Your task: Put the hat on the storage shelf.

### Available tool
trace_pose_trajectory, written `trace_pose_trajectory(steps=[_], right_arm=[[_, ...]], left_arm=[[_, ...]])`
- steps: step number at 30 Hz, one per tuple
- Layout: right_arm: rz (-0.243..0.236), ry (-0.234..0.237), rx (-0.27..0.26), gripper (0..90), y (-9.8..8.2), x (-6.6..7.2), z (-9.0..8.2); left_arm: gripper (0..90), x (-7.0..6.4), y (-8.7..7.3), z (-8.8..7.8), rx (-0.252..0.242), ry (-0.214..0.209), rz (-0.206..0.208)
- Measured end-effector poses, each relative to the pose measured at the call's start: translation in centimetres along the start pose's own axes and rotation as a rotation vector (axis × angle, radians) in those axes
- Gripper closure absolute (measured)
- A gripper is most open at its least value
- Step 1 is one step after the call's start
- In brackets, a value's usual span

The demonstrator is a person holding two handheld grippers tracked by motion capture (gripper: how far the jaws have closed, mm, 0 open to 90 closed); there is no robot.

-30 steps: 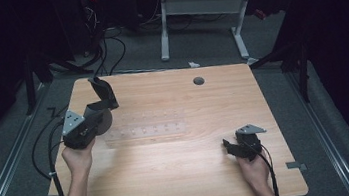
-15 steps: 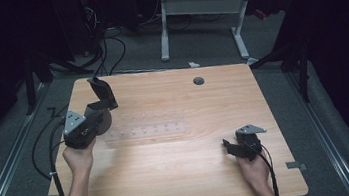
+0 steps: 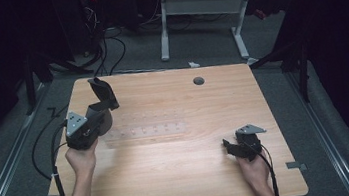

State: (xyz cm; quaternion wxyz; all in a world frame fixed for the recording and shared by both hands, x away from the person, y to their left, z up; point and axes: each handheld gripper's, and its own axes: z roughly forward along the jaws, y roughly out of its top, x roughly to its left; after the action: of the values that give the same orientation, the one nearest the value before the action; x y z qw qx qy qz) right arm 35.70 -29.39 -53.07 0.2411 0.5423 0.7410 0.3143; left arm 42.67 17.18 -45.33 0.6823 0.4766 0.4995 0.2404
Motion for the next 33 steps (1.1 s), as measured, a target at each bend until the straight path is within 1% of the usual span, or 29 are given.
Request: trace_pose_trajectory(steps=[3, 7, 11, 17, 19, 23, 24, 26, 27, 30, 32, 33], right_arm=[[0.000, 0.000, 0.000, 38.8, 0.0, 0.0, 0.0], [0.000, 0.000, 0.000, 38.8, 0.0, 0.0, 0.0], [0.000, 0.000, 0.000, 38.8, 0.0, 0.0, 0.0], [0.000, 0.001, 0.000, 38.7, 0.0, 0.0, 0.0], [0.000, 0.000, 0.000, 38.7, 0.0, 0.0, 0.0], [0.000, 0.000, 0.000, 38.7, 0.0, 0.0, 0.0], [0.000, 0.001, 0.000, 38.7, 0.0, 0.0, 0.0], [0.000, 0.000, 0.000, 38.7, 0.0, 0.0, 0.0], [0.000, 0.000, 0.000, 38.7, 0.0, 0.0, 0.0], [0.000, 0.000, 0.000, 38.7, 0.0, 0.0, 0.0], [0.000, 0.000, 0.000, 38.7, 0.0, 0.0, 0.0], [0.000, 0.000, 0.000, 38.7, 0.0, 0.0, 0.0]], left_arm=[[85.8, -0.2, 0.0, 0.1, 0.006, 0.009, -0.014], [85.7, -0.3, -0.6, 0.4, 0.027, 0.025, -0.003], [85.7, 0.1, -1.2, 0.5, 0.032, 0.042, -0.005], [85.4, 0.5, -2.5, 0.3, 0.054, 0.047, 0.002], [85.1, 0.6, -2.6, 0.1, 0.048, 0.044, -0.004], [83.0, 0.6, -2.8, -0.2, 0.059, 0.042, -0.012], [82.0, 0.7, -2.9, -0.3, 0.068, 0.044, -0.024], [81.1, 0.7, -2.9, -0.4, 0.071, 0.045, -0.029], [81.1, 0.8, -3.0, -0.6, 0.075, 0.048, -0.039], [75.9, 0.9, -3.0, -0.8, 0.090, 0.063, -0.050], [72.5, 1.0, -2.9, -1.0, 0.089, 0.072, -0.062], [62.5, 1.1, -2.8, -1.1, 0.099, 0.087, -0.084]])
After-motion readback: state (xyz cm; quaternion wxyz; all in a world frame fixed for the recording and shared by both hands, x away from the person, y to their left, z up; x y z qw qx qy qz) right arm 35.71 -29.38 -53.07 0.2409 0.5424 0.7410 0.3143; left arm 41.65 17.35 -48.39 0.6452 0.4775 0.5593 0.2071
